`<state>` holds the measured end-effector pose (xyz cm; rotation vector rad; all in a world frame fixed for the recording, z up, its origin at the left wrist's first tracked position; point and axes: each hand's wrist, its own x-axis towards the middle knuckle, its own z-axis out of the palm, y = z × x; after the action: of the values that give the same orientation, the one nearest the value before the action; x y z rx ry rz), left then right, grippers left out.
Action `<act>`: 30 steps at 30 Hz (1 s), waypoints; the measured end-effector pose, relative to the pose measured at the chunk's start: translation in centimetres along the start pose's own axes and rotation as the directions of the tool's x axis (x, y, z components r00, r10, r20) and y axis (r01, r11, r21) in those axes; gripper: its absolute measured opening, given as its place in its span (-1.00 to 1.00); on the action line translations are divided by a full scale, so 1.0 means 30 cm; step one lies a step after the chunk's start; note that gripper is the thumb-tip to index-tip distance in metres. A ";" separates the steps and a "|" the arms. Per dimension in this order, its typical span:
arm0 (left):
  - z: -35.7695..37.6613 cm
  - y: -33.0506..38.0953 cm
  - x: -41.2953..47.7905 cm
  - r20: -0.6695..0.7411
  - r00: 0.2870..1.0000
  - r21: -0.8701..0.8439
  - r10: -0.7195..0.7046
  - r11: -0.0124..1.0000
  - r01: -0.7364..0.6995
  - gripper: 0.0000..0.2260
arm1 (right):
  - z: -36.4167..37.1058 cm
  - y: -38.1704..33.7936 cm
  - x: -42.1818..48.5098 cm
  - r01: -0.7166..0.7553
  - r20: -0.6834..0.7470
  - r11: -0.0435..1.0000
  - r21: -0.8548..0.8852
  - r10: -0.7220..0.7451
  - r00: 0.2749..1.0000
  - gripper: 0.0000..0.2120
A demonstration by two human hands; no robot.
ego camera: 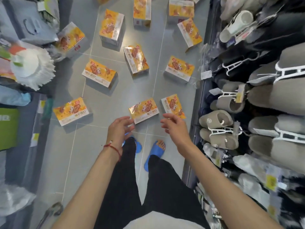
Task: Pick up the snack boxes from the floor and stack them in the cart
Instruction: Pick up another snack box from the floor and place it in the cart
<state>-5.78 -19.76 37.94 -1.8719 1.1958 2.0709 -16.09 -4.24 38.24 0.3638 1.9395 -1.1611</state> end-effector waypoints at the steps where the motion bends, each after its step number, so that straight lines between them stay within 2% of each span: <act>1: 0.001 0.006 0.070 0.001 1.000 -0.006 -0.025 1.000 0.025 -0.86 | 0.025 0.006 0.062 -0.010 -0.008 1.000 -0.022 0.009 1.000 -0.80; 6: 0.021 -0.001 0.436 -0.032 0.995 -0.007 -0.097 0.995 0.097 -0.89 | 0.107 0.085 0.383 -0.039 -0.027 0.992 -0.119 0.036 0.999 -0.84; 10: 0.070 -0.093 0.738 -0.074 0.976 0.018 -0.207 0.978 0.209 -0.88 | 0.150 0.176 0.642 -0.052 -0.019 0.978 -0.202 0.049 0.999 -0.85; 16: 0.130 -0.352 1.182 -0.145 0.960 0.209 -0.238 0.941 0.264 -0.94 | 0.210 0.412 1.074 0.015 0.052 0.916 -0.400 0.006 0.999 -0.68; 18: 0.138 -0.442 1.327 -0.158 0.964 0.253 -0.215 0.935 0.250 -0.82 | 0.234 0.492 1.227 0.033 0.069 0.893 -0.448 -0.002 0.998 -0.64; 22: 0.171 -0.583 1.587 -0.181 0.968 0.345 -0.174 0.911 0.228 -0.26 | 0.285 0.649 1.516 0.063 0.077 0.879 -0.472 -0.030 0.997 -0.68; 24: 0.185 -0.645 1.707 -0.175 0.974 0.326 -0.144 0.925 0.196 -0.08 | 0.316 0.725 1.637 0.061 0.080 0.891 -0.450 -0.028 0.996 -0.62; 25: 0.193 -0.674 1.757 -0.169 0.977 0.313 -0.129 0.933 0.177 -0.05 | 0.333 0.762 1.688 0.069 0.086 0.892 -0.448 -0.034 0.996 -0.58; 27: 0.202 -0.732 1.855 -0.165 0.983 0.304 -0.079 0.944 0.127 -0.13 | 0.356 0.831 1.783 0.076 0.095 0.903 -0.424 -0.039 0.995 -0.51; 30: 0.215 -0.786 1.972 -0.164 0.986 0.302 -0.037 0.950 0.086 -0.19 | 0.378 0.906 1.893 0.037 0.106 0.929 -0.369 0.003 0.994 -0.65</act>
<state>-11.82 -24.17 -25.65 -1.9193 1.3822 1.6169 -28.94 -8.21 -24.31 0.0816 2.0184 -0.7814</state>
